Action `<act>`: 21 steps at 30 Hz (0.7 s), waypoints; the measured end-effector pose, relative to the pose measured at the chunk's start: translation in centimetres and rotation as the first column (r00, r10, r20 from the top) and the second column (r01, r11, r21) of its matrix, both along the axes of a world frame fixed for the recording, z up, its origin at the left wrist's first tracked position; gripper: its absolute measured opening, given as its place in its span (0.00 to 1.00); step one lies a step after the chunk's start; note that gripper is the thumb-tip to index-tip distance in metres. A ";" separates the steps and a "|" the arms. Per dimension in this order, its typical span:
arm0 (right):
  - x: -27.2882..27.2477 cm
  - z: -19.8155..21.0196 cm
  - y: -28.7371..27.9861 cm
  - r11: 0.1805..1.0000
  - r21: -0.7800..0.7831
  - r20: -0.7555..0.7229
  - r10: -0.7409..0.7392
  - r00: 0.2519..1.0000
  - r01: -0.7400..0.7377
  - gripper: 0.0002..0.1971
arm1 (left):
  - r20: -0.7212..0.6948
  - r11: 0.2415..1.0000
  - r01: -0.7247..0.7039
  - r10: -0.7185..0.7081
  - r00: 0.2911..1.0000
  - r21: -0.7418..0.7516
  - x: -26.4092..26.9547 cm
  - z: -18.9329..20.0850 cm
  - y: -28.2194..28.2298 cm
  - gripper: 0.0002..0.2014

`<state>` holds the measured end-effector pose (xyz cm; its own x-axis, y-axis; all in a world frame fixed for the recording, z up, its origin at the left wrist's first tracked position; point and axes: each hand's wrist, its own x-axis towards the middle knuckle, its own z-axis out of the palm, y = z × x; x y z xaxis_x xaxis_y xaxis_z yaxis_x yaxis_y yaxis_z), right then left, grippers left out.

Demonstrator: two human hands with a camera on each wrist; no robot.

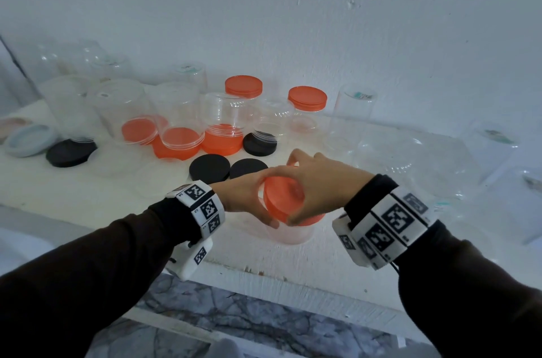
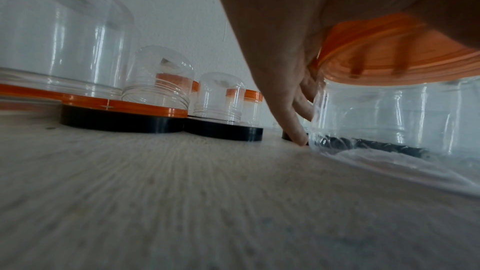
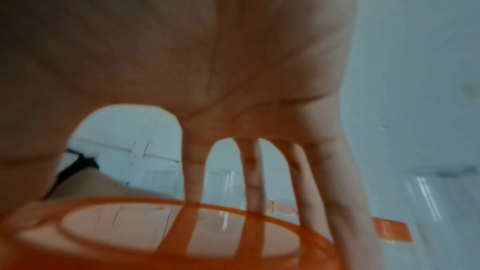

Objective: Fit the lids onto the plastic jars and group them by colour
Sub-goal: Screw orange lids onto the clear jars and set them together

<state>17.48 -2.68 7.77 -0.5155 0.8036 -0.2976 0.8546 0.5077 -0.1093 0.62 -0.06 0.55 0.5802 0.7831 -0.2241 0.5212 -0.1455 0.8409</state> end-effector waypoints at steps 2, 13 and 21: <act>-0.4 -0.2 -0.2 0.993 0.111 0.051 -0.046 0.998 0.040 0.42 | 0.009 1.000 0.008 -0.007 1.000 -0.028 0.1 0.1 0.0 0.41; 0.2 0.1 0.8 0.996 -0.078 0.016 0.040 0.999 -0.039 0.44 | 0.012 1.000 0.004 -0.003 1.000 -0.020 0.1 0.0 -0.1 0.40; 0.9 0.0 0.8 0.995 -0.089 0.011 0.049 0.999 -0.048 0.46 | 0.016 0.999 0.014 -0.014 1.000 -0.033 0.2 0.1 0.1 0.40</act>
